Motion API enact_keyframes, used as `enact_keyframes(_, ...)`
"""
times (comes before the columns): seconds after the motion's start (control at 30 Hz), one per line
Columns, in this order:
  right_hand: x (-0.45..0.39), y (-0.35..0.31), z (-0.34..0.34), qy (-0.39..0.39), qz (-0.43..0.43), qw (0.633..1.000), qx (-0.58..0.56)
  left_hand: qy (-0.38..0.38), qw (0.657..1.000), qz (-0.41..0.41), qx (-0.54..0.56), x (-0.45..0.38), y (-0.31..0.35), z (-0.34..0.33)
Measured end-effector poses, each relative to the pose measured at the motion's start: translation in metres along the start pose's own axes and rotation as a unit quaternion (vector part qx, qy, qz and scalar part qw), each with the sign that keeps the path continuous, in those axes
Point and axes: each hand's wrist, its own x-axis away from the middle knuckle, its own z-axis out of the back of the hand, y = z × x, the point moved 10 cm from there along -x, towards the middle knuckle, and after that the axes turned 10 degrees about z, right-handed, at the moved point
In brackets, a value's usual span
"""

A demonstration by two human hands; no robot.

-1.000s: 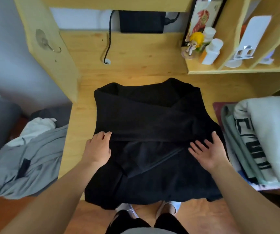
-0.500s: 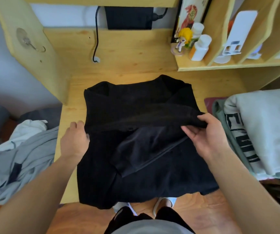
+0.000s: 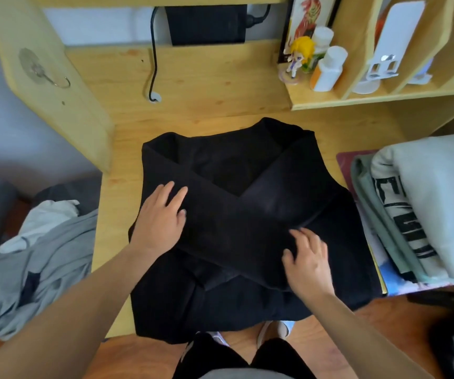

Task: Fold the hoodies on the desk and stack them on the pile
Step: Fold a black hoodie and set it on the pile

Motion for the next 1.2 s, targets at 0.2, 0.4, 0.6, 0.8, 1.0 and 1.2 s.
enact_keyframes(0.2, -0.037, -0.006, -0.059, -0.163, 0.155, 0.950, 0.217, -0.072, 0.986, 0.153, -0.004, -0.040, -0.023, -0.070)
enact_keyframes(0.4, -0.044, 0.004, -0.092, -0.215, 0.125, 0.949, 0.193, -0.035, 0.988, 0.146, -0.044, -0.072, -0.051, -0.071)
enact_keyframes(0.6, -0.088, -0.016, -0.101, -0.229, 0.106, 0.952, 0.175, -0.061, 0.982, 0.166, -0.060, -0.074, -0.027, -0.038)
enact_keyframes(0.8, -0.019, 0.048, -0.041, -0.055, -0.029, 0.996, 0.061, -0.070, 0.969, 0.234, 0.033, 0.132, -0.032, -0.064)
enact_keyframes(1.0, 0.099, 0.116, -0.016, -0.054, -0.170, 0.980, 0.086, -0.092, 0.897, 0.415, 0.117, 0.285, -0.110, -0.085)
enact_keyframes(1.2, 0.157, 0.136, -0.021, 0.071, -0.460, 0.831, -0.304, -0.119, 0.580, 0.571, 0.569, 0.330, -0.108, -0.132)
